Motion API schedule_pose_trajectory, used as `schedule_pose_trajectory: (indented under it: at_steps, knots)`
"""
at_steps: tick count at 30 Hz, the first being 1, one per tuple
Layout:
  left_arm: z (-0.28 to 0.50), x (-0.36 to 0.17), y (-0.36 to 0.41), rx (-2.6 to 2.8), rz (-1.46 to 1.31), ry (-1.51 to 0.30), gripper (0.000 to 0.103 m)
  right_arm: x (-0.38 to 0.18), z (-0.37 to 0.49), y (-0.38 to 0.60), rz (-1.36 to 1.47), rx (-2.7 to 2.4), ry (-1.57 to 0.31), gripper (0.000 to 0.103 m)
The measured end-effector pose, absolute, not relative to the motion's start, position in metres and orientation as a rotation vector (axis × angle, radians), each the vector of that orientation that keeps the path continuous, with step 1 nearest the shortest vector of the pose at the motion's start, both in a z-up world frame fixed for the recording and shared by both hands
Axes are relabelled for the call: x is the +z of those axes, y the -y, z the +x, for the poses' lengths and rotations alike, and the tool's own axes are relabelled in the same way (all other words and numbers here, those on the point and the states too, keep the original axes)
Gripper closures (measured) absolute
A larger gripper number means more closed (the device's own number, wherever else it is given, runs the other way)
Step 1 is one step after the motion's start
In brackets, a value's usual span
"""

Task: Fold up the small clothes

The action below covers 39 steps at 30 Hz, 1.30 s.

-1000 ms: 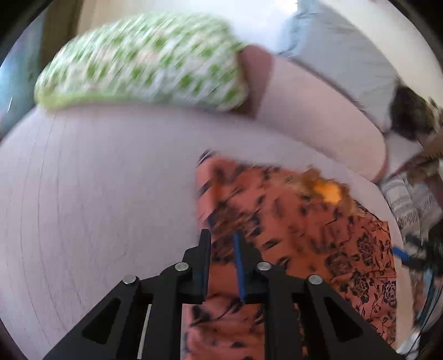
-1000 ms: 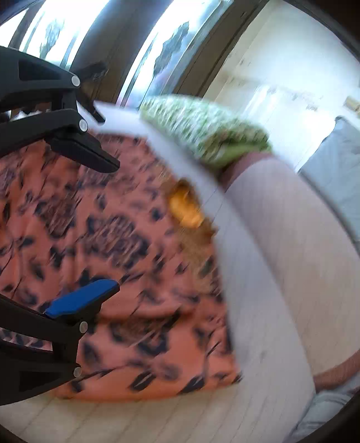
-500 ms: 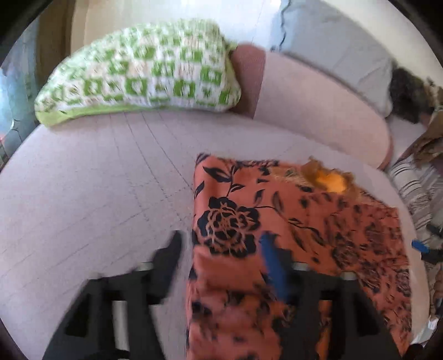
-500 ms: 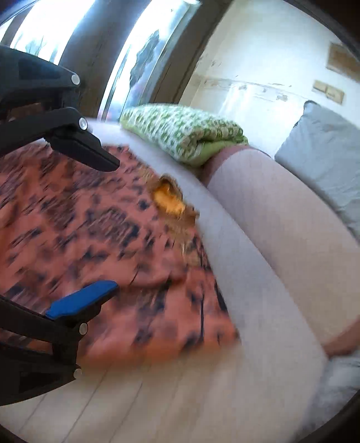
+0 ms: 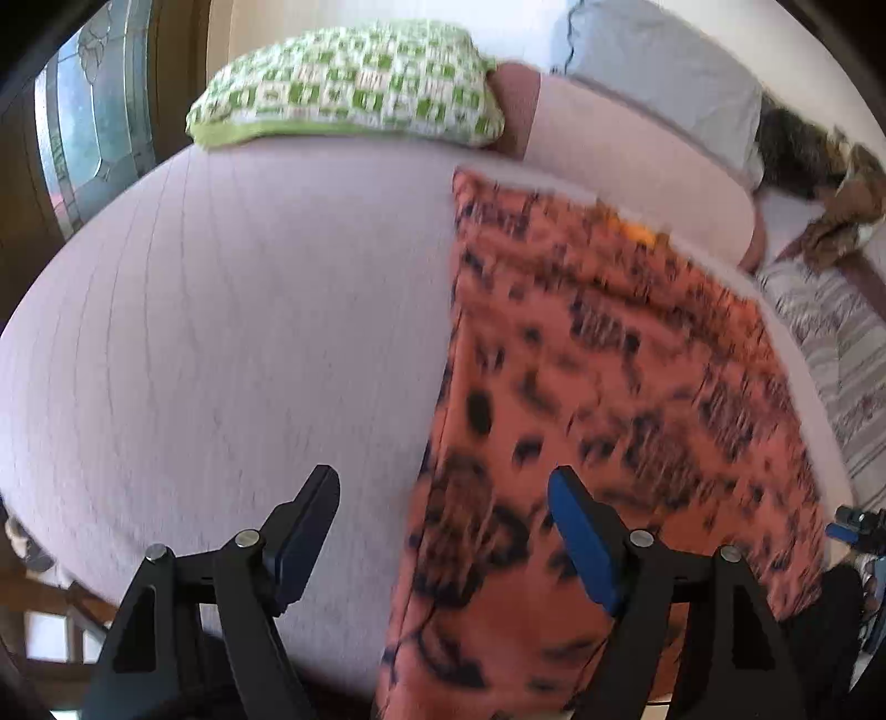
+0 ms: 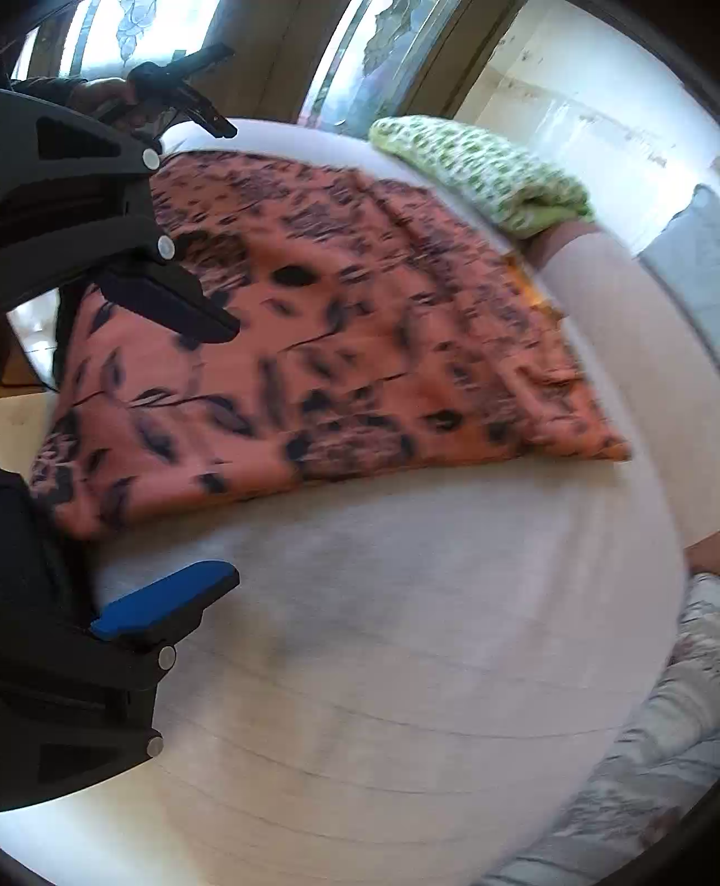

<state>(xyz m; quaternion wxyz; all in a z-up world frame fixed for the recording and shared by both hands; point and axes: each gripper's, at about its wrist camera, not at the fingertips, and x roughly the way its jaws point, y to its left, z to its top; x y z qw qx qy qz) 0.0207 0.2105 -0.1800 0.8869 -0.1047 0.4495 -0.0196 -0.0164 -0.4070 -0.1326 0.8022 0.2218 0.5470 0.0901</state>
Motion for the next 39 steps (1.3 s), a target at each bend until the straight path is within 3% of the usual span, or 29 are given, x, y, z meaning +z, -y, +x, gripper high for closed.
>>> schedule_pose_trajectory:
  at_steps: [12, 14, 15, 16, 17, 18, 19, 20, 24, 26, 29, 31, 32, 33, 34, 35, 36, 39]
  knots:
    - [-0.013, -0.196, -0.201, -0.085, -0.204, -0.995, 0.025, -0.144, -0.050, 0.395, 0.405, 0.190, -1.233, 0.020]
    - [-0.016, -0.207, -0.201, -0.091, -0.208, -1.042, 0.030, -0.151, -0.048, 0.394, 0.441, 0.198, -1.255, 0.026]
    - [-0.018, -0.208, -0.200, -0.077, -0.189, -1.037, 0.040, -0.151, -0.047, 0.388, 0.412, 0.195, -1.268, 0.036]
    - [-0.020, -0.208, -0.200, -0.054, -0.170, -1.039, 0.056, -0.152, -0.047, 0.384, 0.384, 0.180, -1.279, 0.052]
    - [-0.021, -0.208, -0.201, -0.057, -0.177, -1.041, 0.064, -0.152, -0.048, 0.385, 0.373, 0.163, -1.292, 0.060]
    - [-0.021, -0.207, -0.203, -0.086, -0.202, -1.050, 0.089, -0.153, -0.049, 0.391, 0.383, 0.152, -1.302, 0.073]
    - [-0.021, -0.205, -0.204, -0.119, -0.222, -1.059, 0.099, -0.153, -0.050, 0.395, 0.399, 0.157, -1.311, 0.085]
    - [-0.025, -0.201, -0.204, -0.118, -0.222, -1.049, 0.099, -0.153, -0.050, 0.398, 0.410, 0.169, -1.319, 0.095]
    - [-0.059, -0.147, -0.206, -0.152, -0.277, -0.912, 0.099, -0.103, -0.068, 0.398, 0.429, 0.249, -1.217, 0.096]
    - [-0.060, -0.150, -0.212, -0.158, -0.312, -0.946, 0.098, -0.090, -0.076, 0.406, 0.419, 0.242, -1.201, 0.097]
    - [-0.037, -0.199, -0.217, -0.079, -0.283, -1.102, 0.097, -0.128, -0.066, 0.416, 0.426, 0.174, -1.319, 0.092]
    - [-0.036, -0.213, -0.222, -0.042, -0.314, -1.119, 0.090, -0.147, -0.063, 0.412, 0.425, 0.156, -1.380, 0.090]
    - [-0.041, -0.208, -0.224, -0.047, -0.351, -1.084, 0.086, -0.143, -0.065, 0.410, 0.444, 0.185, -1.348, 0.082]
    - [-0.043, -0.204, -0.222, -0.058, -0.356, -1.061, 0.069, -0.135, -0.068, 0.409, 0.457, 0.202, -1.301, 0.058]
    - [-0.047, -0.198, -0.220, -0.063, -0.334, -1.033, 0.045, -0.130, -0.069, 0.409, 0.460, 0.202, -1.277, 0.019]
    - [-0.049, -0.195, -0.217, -0.056, -0.304, -1.011, 0.036, -0.125, -0.071, 0.412, 0.466, 0.182, -1.242, 0.011]
    - [-0.049, -0.194, -0.214, -0.055, -0.283, -1.000, 0.031, -0.123, -0.070, 0.413, 0.468, 0.169, -1.216, 0.011]
    - [-0.043, -0.207, -0.210, -0.068, -0.256, -1.056, 0.031, -0.131, -0.062, 0.419, 0.506, 0.166, -1.230, 0.011]
